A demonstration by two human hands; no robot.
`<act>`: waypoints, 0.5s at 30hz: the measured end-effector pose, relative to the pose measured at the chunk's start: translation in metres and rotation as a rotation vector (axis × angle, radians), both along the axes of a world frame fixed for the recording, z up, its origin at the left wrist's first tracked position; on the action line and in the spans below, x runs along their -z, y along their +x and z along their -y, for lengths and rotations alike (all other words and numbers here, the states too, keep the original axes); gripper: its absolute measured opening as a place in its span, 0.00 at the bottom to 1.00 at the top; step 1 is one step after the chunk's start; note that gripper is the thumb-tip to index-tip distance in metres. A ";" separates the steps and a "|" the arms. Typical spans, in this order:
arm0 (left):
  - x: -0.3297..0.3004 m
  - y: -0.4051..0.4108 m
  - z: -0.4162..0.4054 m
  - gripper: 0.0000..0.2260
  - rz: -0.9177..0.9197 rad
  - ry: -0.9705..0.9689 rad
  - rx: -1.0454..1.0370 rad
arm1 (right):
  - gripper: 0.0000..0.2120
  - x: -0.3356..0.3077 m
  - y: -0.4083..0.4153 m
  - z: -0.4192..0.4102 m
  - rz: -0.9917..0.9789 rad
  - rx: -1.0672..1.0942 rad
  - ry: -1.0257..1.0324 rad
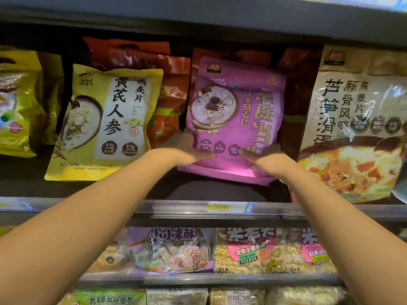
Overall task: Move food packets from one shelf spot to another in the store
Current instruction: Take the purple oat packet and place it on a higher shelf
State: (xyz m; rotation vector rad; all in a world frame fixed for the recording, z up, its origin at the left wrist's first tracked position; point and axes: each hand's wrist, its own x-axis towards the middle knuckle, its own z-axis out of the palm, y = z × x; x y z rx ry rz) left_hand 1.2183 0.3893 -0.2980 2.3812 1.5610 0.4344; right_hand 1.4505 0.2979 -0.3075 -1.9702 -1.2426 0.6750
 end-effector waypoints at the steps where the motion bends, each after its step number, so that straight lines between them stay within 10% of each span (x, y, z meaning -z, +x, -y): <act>1: 0.001 0.003 -0.004 0.49 0.008 -0.007 -0.009 | 0.41 0.003 0.003 -0.006 0.016 0.013 0.002; 15: 0.015 0.014 0.000 0.50 0.176 -0.045 -0.145 | 0.57 0.026 0.011 -0.027 -0.004 0.228 0.097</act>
